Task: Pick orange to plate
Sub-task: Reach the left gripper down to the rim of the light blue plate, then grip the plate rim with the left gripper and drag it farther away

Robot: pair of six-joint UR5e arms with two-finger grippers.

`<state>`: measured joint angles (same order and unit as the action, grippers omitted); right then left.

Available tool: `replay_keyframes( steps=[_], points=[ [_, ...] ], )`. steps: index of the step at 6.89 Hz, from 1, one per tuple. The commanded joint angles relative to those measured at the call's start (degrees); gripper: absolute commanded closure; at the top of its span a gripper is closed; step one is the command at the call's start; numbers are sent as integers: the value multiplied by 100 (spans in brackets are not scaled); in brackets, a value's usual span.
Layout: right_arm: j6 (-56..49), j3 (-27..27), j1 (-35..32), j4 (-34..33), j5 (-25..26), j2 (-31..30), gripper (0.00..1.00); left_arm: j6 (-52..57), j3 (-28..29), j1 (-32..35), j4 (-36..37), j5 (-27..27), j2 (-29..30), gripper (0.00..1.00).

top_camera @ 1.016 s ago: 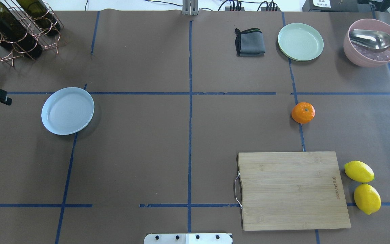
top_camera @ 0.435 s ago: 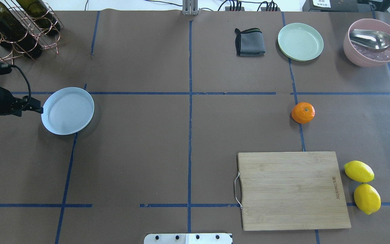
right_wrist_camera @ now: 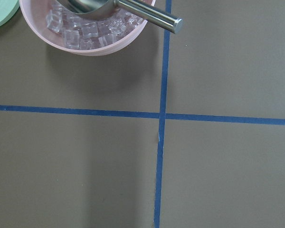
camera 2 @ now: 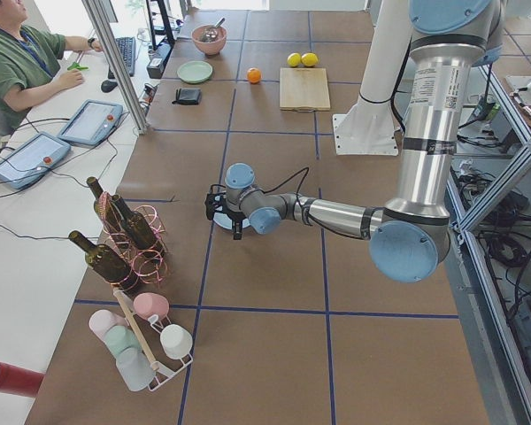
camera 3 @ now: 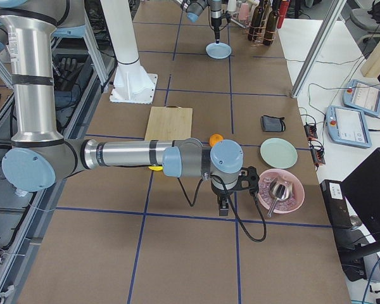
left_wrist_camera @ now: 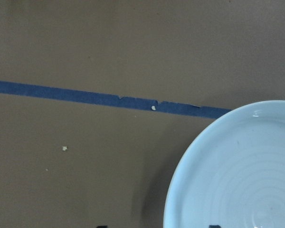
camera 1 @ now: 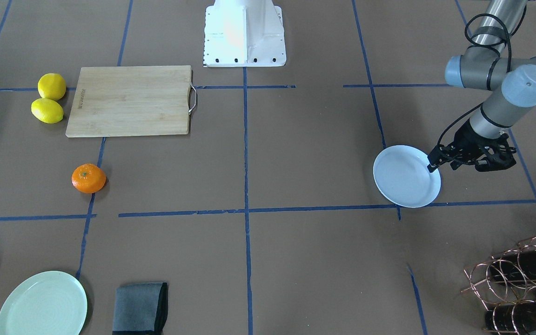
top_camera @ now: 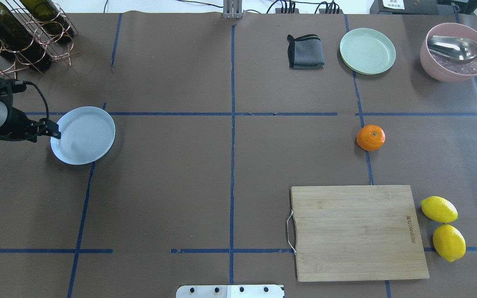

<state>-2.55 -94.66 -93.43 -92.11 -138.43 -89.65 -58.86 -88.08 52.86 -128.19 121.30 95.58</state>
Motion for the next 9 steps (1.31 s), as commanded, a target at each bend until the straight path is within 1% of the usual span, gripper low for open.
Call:
replay_keyframes(
  steps=[1, 4, 6, 7, 8, 9],
  points=[
    [0, -9, 0, 0, 0, 0, 0, -3, 27, -74, 5, -18, 22, 34],
    [9, 0, 0, 0, 0, 9, 0, -3, 27, -127, 5, -18, 22, 44],
    [9, 0, 0, 0, 0, 9, 0, -3, 36, -170, 5, -18, 22, 44],
    [9, 0, 0, 0, 0, 9, 0, -12, 36, -197, 5, -18, 22, 50],
    [9, 0, 0, 0, 0, 9, 0, -3, 27, -197, 5, -18, 13, 67],
    [9, -9, 0, 0, -9, 9, 0, 6, 10, -197, 5, -10, 13, 91]
  ],
)
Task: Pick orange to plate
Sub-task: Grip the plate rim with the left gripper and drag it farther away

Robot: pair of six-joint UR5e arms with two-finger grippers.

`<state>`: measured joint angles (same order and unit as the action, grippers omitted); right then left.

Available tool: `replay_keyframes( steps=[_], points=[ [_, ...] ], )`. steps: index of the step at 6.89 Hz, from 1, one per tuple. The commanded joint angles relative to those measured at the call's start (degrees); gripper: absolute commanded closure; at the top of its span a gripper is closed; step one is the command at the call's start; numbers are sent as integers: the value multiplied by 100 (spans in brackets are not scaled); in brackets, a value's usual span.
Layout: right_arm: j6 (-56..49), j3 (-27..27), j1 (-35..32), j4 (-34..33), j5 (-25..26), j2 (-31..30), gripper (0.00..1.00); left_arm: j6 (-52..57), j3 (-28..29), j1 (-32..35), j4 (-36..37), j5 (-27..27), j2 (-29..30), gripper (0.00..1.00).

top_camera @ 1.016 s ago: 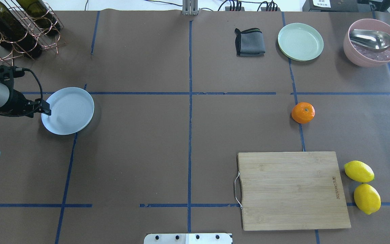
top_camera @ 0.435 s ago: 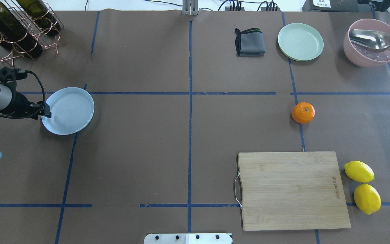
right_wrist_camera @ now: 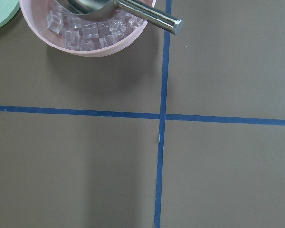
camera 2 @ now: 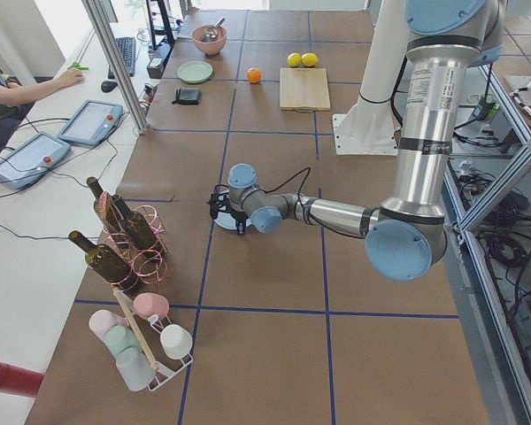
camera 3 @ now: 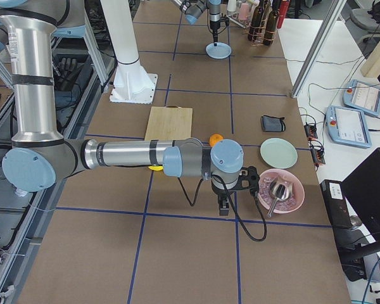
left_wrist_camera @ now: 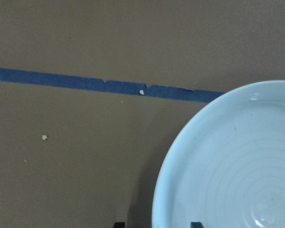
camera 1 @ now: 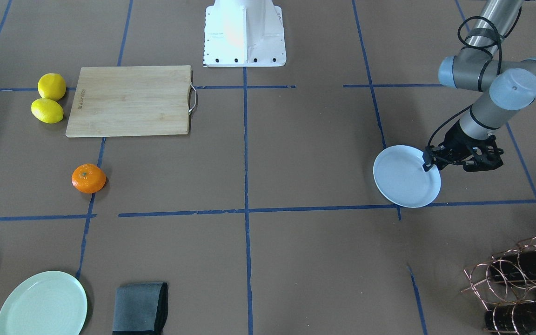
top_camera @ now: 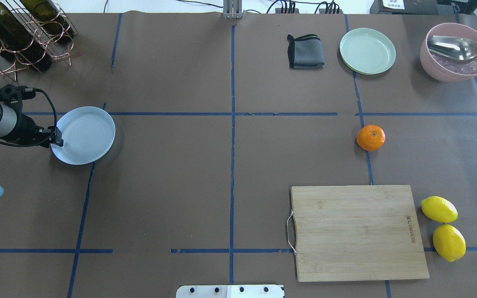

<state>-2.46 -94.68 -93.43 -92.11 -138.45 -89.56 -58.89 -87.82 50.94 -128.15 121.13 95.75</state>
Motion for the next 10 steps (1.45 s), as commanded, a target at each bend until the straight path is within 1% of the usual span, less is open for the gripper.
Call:
replay_keyframes(
  steps=[1, 2, 3, 4, 5, 6, 7, 8, 9, 10],
  points=[
    [0, 2, 0, 0, -7, 0, 0, 26, -68, 21, 0, 16, -82, 100],
    [0, 19, 0, -9, -77, -9, 0, 70, -208, 108, 18, 76, -170, 100],
    [-8, -7, 0, 0, -103, -9, 0, 79, -375, 501, 79, 147, -293, 100],
    [0, -42, 0, 0, -104, 61, 0, 88, -385, 905, 123, 748, -277, 100],
    [-8, -7, 0, 0, -86, 70, 0, 79, -455, 1266, 306, 1163, -233, 100],
    [-8, -42, 0, 9, -77, 70, 0, 71, -725, 1304, 812, 1271, -119, 100],
    [-17, -16, 0, 0, -77, 53, 0, -34, -972, 1322, 1644, 1272, 413, 100],
    [-17, -7, 0, 0, -86, 44, 0, -627, -1026, 1261, 1940, 1299, 888, 100],
    [-26, -33, 9, 9, -86, 53, 0, -1633, -975, 973, 1925, 1290, 1432, 100],
    [-17, -33, 9, 9, -86, 62, 0, -2592, -957, 196, 1855, 1229, 1829, 100]
  ],
)
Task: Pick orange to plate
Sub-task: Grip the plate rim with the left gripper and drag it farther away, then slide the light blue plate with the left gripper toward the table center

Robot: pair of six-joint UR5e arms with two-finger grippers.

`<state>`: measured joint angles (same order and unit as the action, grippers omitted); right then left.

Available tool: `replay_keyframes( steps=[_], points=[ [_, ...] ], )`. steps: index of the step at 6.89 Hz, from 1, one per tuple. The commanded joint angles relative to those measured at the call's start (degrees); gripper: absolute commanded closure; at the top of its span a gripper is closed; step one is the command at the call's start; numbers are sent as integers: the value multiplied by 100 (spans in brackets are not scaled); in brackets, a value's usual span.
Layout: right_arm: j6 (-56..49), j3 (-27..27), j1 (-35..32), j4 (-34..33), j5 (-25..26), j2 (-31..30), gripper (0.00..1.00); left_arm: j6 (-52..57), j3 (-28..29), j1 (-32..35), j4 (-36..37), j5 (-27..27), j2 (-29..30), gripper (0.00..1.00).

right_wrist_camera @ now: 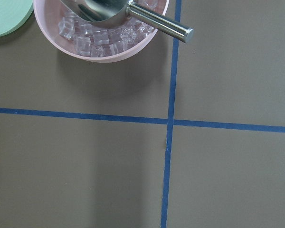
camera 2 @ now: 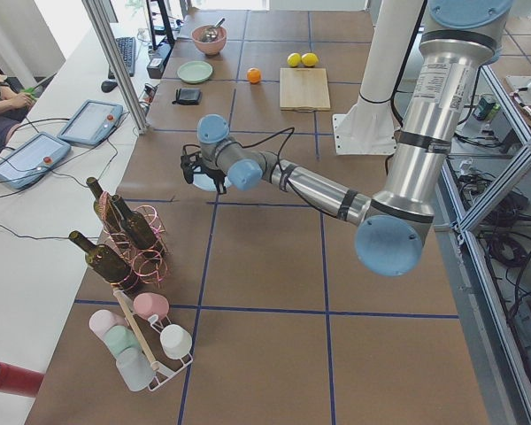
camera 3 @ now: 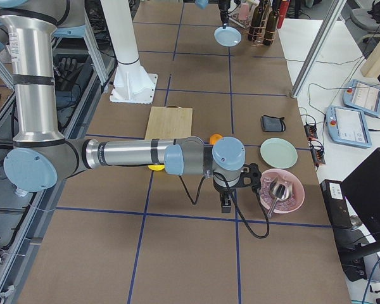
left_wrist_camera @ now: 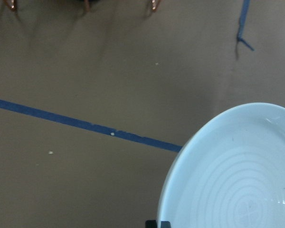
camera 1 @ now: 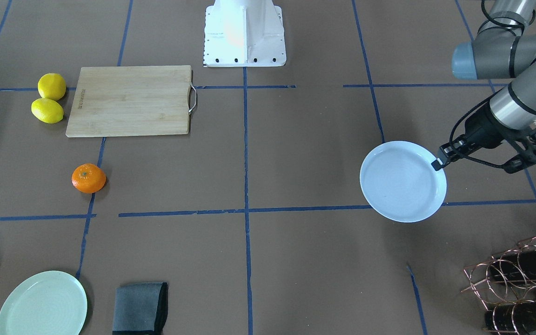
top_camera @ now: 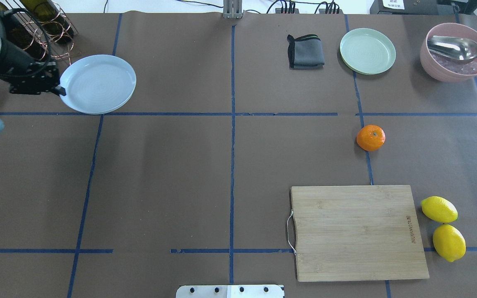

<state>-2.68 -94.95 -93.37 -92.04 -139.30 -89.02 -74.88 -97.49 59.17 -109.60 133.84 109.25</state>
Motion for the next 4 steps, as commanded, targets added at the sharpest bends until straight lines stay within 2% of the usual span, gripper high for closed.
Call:
replay_keyframes(
  steps=[1, 2, 3, 4],
  points=[
    [13, 3, 3, -6, -18, 7, 0, -1811, 80, -1418, -208, -451, 840, 100],
    [13, 3, 20, -7, -210, 16, 0, -2533, 185, -2070, -576, -1108, 1035, 100],
    [21, -15, 20, 2, -281, 16, 0, -2966, 326, -2424, -1076, -1480, 1071, 100],
    [22, -15, 20, 2, -291, 25, 0, -3040, 614, -2619, -1142, -1710, 1228, 100]
  ],
)
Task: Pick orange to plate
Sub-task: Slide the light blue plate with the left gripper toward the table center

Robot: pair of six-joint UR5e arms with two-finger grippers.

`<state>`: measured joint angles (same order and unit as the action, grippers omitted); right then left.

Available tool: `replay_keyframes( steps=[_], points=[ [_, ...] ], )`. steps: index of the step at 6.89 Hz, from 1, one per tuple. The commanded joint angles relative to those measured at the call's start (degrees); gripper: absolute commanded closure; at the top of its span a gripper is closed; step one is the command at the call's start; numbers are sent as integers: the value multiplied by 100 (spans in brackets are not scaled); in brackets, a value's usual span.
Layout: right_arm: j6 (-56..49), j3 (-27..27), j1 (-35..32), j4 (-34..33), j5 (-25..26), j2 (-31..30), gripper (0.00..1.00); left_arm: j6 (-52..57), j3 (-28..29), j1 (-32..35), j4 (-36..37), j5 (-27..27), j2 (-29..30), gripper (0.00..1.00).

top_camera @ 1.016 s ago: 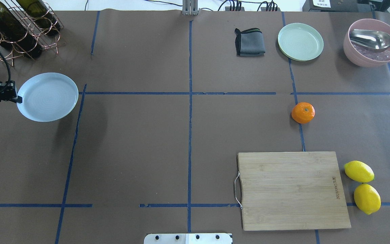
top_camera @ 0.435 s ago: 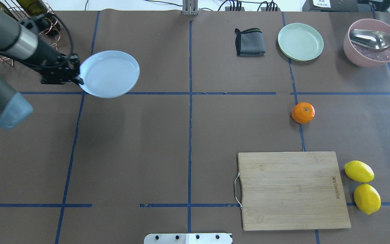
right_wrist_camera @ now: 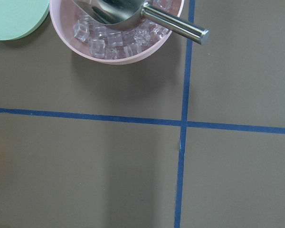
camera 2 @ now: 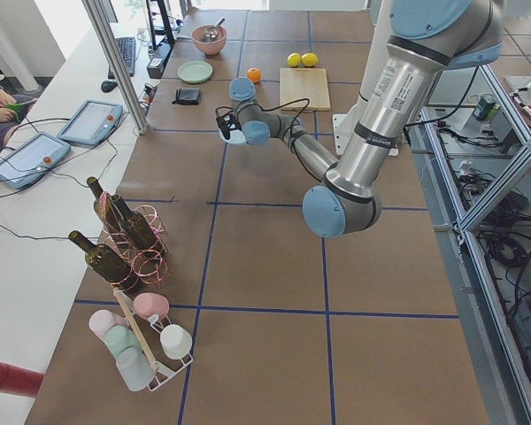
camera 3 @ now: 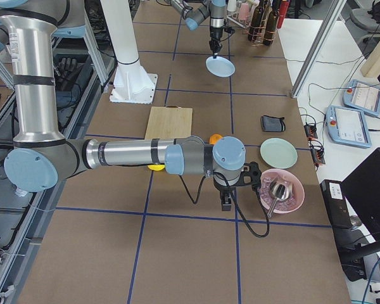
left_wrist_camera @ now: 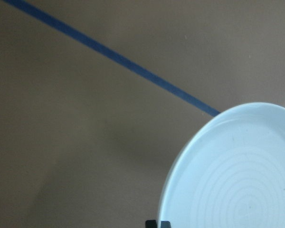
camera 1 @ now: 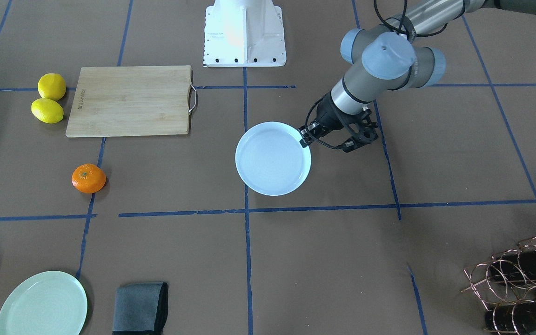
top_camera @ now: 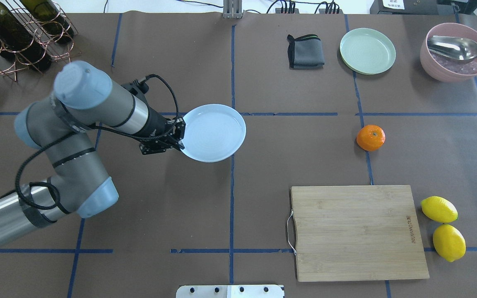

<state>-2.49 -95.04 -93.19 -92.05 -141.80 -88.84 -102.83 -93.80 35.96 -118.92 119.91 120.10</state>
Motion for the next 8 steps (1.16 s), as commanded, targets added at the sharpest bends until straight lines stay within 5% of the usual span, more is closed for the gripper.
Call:
replay_keyframes(
  steps=[1, 2, 3, 4, 6, 8],
  points=[
    [3, -110, 29, 2, -49, -2, 0, -246, 475, -492, -219, -667, 276, 100],
    [3, -181, 38, 2, -67, -2, 0, -229, 477, -607, -211, -775, 278, 100],
    [3, -225, 90, 2, -67, -2, 0, -220, 468, -599, -219, -767, 269, 89],
    [11, -277, 169, -6, -50, 24, 0, -176, 433, -590, -211, -776, 269, 1],
    [595, -313, 379, 2, -58, 286, 0, 7, 232, -197, -141, -706, 199, 0],
    [1867, -767, 1290, 11, 29, 532, 0, 691, -188, 286, 392, -180, -125, 0]
  ],
)
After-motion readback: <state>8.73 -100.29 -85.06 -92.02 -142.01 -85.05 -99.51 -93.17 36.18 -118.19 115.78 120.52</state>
